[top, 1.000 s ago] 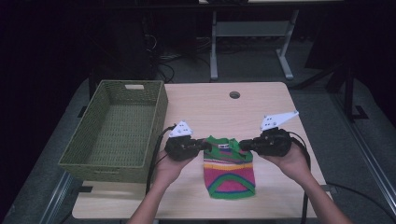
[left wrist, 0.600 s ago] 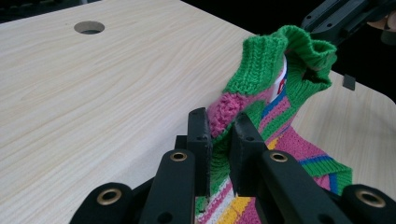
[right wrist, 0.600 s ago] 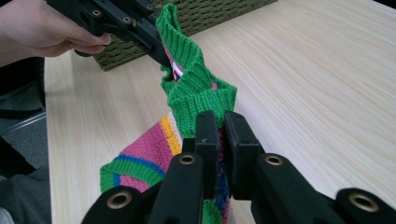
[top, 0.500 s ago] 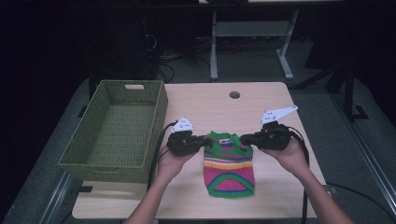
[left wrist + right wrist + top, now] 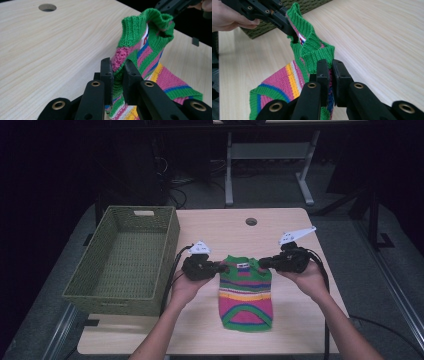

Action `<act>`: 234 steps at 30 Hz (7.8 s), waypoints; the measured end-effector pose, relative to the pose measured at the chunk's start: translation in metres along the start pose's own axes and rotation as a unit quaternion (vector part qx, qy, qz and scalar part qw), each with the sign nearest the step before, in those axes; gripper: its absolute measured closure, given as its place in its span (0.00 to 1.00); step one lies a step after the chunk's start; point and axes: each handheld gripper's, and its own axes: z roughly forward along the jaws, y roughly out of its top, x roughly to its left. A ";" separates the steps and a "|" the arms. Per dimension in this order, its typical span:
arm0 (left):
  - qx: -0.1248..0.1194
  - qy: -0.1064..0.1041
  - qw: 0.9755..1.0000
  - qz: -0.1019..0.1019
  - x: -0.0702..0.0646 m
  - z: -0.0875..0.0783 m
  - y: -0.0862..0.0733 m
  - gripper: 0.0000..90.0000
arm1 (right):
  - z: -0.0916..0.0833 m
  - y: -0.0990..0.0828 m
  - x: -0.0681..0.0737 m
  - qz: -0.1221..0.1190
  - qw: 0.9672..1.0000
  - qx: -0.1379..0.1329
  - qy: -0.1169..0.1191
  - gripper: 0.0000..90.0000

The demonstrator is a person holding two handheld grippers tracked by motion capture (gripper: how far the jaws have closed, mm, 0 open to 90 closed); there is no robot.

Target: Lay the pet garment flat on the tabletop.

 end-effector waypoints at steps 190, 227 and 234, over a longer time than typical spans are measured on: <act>0.030 0.001 1.000 -0.006 -0.025 -0.002 -0.047 0.45 | -0.013 -0.083 -0.033 0.090 0.996 -0.003 0.006 0.35; 0.036 0.017 0.999 -0.010 -0.045 -0.033 -0.086 0.33 | -0.038 -0.142 -0.005 0.100 0.995 -0.013 -0.018 0.32; 0.036 0.020 0.999 -0.008 -0.052 -0.042 -0.094 0.33 | -0.039 -0.158 0.003 0.106 0.994 -0.016 -0.024 0.32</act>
